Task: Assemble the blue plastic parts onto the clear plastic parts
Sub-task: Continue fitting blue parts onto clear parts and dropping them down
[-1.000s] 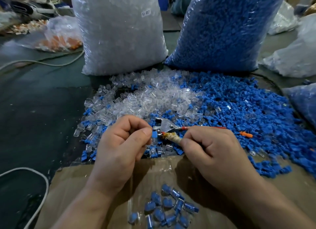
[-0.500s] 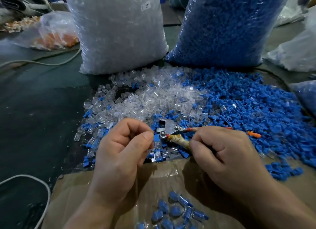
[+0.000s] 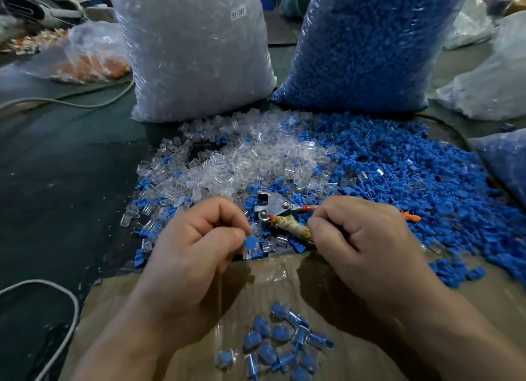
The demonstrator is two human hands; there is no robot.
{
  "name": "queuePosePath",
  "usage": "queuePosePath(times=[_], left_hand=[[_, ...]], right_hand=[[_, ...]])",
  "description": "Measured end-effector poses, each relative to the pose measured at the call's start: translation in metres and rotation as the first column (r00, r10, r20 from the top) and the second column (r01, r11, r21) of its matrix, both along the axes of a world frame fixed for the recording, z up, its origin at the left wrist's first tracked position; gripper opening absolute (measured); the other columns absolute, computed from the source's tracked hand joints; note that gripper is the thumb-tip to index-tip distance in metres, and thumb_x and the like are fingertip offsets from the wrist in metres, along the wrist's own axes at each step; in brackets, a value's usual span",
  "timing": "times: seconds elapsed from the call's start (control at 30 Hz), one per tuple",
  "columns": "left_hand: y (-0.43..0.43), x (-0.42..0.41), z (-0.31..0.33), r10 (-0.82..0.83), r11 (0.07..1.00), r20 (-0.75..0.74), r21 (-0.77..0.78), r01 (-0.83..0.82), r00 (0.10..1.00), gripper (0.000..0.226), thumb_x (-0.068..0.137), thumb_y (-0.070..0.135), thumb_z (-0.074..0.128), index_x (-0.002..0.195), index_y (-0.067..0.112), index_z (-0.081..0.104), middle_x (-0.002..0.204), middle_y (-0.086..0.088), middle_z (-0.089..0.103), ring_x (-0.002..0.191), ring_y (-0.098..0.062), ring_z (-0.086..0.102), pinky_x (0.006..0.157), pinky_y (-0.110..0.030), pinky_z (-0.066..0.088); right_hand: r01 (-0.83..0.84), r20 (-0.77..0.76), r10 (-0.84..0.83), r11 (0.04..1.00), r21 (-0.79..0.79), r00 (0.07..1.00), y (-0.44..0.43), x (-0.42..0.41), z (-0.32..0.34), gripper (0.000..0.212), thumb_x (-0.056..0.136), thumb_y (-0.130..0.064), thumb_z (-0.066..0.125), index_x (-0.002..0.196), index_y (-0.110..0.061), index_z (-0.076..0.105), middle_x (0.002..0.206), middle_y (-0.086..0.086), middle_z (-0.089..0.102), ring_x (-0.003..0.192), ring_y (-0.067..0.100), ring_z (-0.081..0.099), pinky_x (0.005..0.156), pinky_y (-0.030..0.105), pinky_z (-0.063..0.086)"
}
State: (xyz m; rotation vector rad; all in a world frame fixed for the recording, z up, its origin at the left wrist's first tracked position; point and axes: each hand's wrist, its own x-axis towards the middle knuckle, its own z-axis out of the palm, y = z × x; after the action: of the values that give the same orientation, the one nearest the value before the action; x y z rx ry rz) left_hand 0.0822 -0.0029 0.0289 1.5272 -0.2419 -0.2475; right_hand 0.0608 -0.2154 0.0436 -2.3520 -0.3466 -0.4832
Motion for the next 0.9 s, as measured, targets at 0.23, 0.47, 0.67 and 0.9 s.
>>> queuePosePath(times=[0.23, 0.47, 0.67, 0.9], left_hand=[[0.019, 0.001, 0.011, -0.407, 0.743, -0.001, 0.582, 0.331, 0.914, 0.020, 0.071, 0.044, 0.061, 0.083, 0.030, 0.070, 0.074, 0.004, 0.071, 0.061, -0.008, 0.062, 0.058, -0.020, 0.050], [0.015, -0.002, 0.011, -0.455, 0.646, -0.002, 0.688, 0.332, 0.890, 0.026, 0.071, 0.055, 0.065, 0.093, 0.041, 0.068, 0.075, 0.017, 0.070, 0.063, 0.000, 0.064, 0.058, -0.012, 0.048], [0.020, 0.000, 0.012, -0.216, 0.629, 0.185, 0.778, -0.008, 0.959, 0.041, 0.068, 0.080, 0.053, 0.092, 0.049, 0.064, 0.073, 0.024, 0.069, 0.064, 0.005, 0.064, 0.055, -0.011, 0.048], [0.009, 0.010, -0.007, -0.128, 0.359, 0.314, 0.899, -0.251, 0.941, 0.044, 0.075, 0.071, 0.059, 0.113, 0.050, 0.052, 0.091, 0.029, 0.047, 0.081, 0.006, 0.050, 0.070, -0.024, 0.045]], right_hand=[[-0.151, -0.179, 0.107, 0.956, -0.253, 0.978, 0.004, -0.003, 0.002, 0.033, 0.091, -0.042, 0.043, 0.065, -0.023, 0.051, 0.060, -0.011, 0.050, 0.060, 0.008, 0.050, 0.053, 0.026, 0.040], [-0.233, -0.281, 0.146, 0.923, -0.308, 0.949, 0.007, -0.010, 0.011, 0.025, 0.094, -0.044, 0.050, 0.080, -0.025, 0.058, 0.073, -0.012, 0.058, 0.068, 0.005, 0.053, 0.064, 0.031, 0.048], [-0.297, -0.426, 0.114, 0.871, -0.392, 0.898, 0.010, -0.007, 0.005, 0.019, 0.094, -0.048, 0.048, 0.098, -0.032, 0.058, 0.089, -0.014, 0.061, 0.080, 0.009, 0.056, 0.076, 0.038, 0.053], [-0.169, -0.275, 0.041, 0.872, -0.459, 0.960, 0.023, -0.003, -0.008, 0.032, 0.092, -0.060, 0.043, 0.109, -0.033, 0.045, 0.097, -0.012, 0.050, 0.076, 0.019, 0.051, 0.059, 0.034, 0.034]])
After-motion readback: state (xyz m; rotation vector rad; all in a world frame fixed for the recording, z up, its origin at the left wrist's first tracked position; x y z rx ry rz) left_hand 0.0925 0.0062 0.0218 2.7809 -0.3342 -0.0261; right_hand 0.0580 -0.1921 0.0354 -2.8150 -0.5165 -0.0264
